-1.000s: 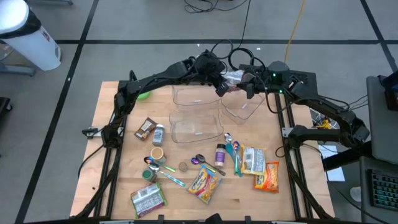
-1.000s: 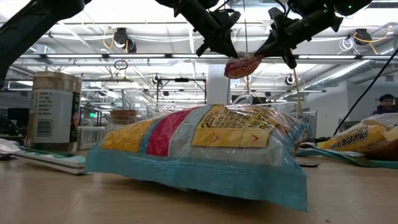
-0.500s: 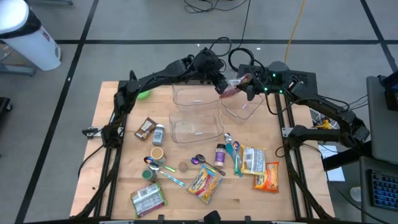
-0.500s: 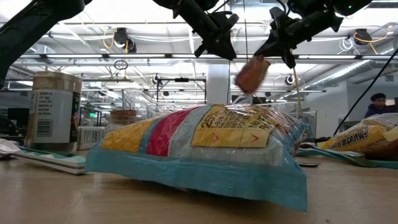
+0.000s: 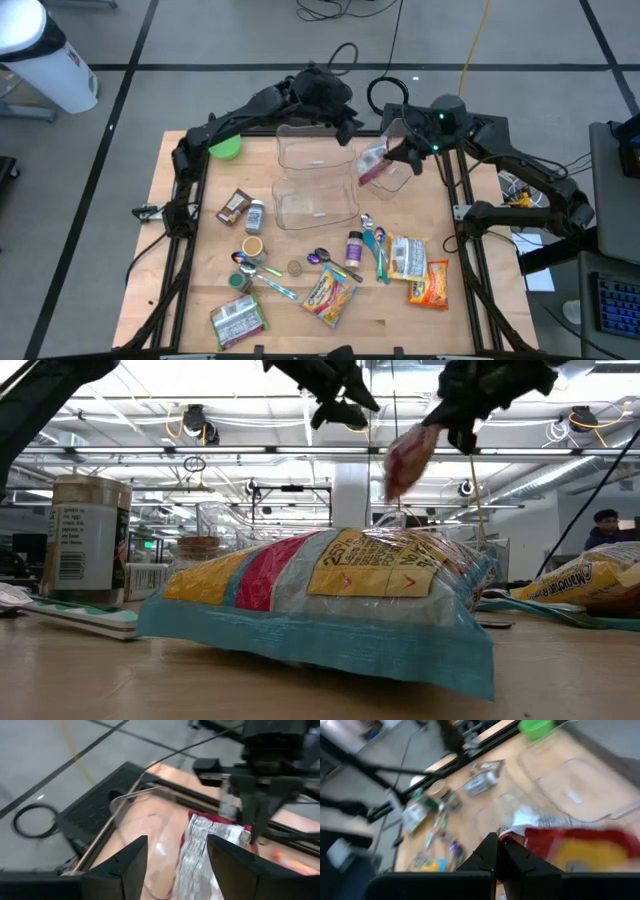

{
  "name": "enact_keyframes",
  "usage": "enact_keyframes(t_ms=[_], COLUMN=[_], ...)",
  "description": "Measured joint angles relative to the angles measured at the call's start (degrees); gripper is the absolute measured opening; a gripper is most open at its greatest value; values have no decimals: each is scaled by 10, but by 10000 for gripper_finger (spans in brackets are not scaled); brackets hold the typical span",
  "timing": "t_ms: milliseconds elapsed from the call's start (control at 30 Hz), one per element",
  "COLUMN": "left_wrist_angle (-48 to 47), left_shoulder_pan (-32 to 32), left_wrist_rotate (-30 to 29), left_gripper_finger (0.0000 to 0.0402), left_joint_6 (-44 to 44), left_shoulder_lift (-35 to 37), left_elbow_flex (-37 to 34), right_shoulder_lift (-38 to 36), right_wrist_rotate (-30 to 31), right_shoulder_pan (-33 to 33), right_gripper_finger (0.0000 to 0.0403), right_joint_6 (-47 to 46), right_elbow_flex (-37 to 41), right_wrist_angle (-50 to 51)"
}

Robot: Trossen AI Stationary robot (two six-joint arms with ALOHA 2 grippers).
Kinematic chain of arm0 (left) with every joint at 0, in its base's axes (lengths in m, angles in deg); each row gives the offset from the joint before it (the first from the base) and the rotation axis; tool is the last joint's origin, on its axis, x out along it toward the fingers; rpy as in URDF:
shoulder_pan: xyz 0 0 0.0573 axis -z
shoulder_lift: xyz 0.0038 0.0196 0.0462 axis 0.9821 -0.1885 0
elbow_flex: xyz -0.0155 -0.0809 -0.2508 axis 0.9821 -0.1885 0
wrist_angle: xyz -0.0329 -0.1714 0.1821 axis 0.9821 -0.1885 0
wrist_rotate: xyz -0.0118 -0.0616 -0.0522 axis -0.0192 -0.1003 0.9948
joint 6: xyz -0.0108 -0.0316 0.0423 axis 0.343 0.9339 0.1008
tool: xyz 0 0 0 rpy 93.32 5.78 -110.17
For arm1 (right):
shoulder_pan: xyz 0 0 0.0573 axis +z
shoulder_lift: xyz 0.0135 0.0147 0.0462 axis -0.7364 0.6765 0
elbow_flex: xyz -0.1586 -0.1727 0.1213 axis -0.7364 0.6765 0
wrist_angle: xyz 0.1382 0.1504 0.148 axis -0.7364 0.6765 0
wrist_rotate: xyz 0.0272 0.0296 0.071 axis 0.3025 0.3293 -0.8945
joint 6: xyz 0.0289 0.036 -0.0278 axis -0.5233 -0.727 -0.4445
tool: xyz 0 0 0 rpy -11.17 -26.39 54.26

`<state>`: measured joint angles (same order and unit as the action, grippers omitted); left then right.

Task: Pick & Place Food Item
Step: Put the red noodle pack into the top left transparent bin

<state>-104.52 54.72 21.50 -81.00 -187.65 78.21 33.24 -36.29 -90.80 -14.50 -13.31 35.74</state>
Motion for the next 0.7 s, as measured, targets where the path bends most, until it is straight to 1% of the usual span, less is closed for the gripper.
enact_keyframes(t_ms=[100, 200, 233, 300, 367, 433, 567, 633, 700], left_wrist_angle=[1, 3, 3, 6, 7, 6, -24, -55, -85], left_shoulder_pan=[5, 9, 11, 13, 13, 11, -2, -5, -7], left_wrist_rotate=[30, 60, 70, 87, 89, 89, 118, 124, 122], left_gripper_finger=[220, 216, 214, 209, 205, 200, 192, 189, 187], left_joint_6=[-7, -11, -4, 20, 46, 65, 99, 103, 83], left_shoulder_lift=[7, 7, 7, 7, 7, 7, 8, 9, 9], left_elbow_flex=[0, 0, 0, 0, 0, 0, 0, 0, 0], right_shoulder_lift=[8, 21, 26, 40, 58, 78, 119, 133, 139], right_wrist_rotate=[-26, -23, -7, 55, 124, 171, 213, 215, 215], right_shoulder_pan=[8, 28, 40, 73, 108, 137, 182, 198, 209], right_gripper_finger=[0, 0, 0, 0, 0, 0, 0, 0, 0], right_joint_6=[36, 51, 52, 53, 65, 80, 86, 86, 86], right_elbow_flex=[-45, -84, -93, -108, -117, -122, -135, -137, -139], right_wrist_angle=[70, 111, 117, 117, 118, 119, 101, 81, 53])
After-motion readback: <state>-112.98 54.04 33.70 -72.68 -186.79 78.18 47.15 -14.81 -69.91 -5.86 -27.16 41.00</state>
